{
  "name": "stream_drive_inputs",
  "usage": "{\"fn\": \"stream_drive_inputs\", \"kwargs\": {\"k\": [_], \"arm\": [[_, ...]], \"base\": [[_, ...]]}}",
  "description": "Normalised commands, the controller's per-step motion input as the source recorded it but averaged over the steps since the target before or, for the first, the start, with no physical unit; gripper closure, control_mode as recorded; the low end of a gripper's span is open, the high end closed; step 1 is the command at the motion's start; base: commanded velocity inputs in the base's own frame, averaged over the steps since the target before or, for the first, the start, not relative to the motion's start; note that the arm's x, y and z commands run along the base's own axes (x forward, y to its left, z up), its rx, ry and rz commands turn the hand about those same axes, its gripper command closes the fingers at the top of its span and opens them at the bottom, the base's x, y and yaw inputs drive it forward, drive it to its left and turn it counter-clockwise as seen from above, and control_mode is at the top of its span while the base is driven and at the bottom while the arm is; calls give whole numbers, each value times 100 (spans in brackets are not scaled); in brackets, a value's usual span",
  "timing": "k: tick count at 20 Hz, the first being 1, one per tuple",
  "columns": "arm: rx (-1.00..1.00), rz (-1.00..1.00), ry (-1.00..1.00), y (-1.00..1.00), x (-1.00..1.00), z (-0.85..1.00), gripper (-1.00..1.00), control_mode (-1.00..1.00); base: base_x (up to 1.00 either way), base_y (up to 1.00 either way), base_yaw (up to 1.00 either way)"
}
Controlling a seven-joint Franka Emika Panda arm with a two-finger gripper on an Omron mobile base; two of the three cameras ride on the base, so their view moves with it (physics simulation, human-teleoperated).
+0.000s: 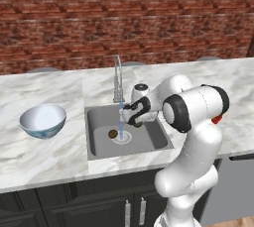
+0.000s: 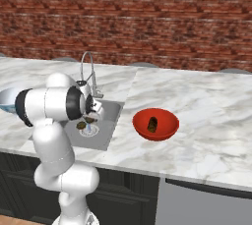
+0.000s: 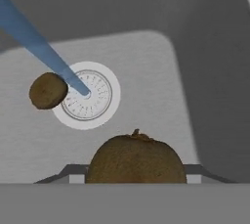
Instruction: Pick the kiwis from the sink and place them in one bowl. Place the sweet potato in the other bowl. Then turn off the sink faucet.
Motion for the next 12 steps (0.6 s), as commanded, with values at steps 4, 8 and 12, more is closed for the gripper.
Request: {"fn": "stream_drive_inputs", "kwargs": {"k": [4, 8, 12], "arm": [[0, 1, 10, -1, -42, 37, 100, -100], [0, 4, 13, 0, -46, 45, 100, -100], [0, 8, 14, 0, -49, 54, 100, -100]], "base": [[0, 0, 0], [0, 0, 0], [0, 0, 0]]}}
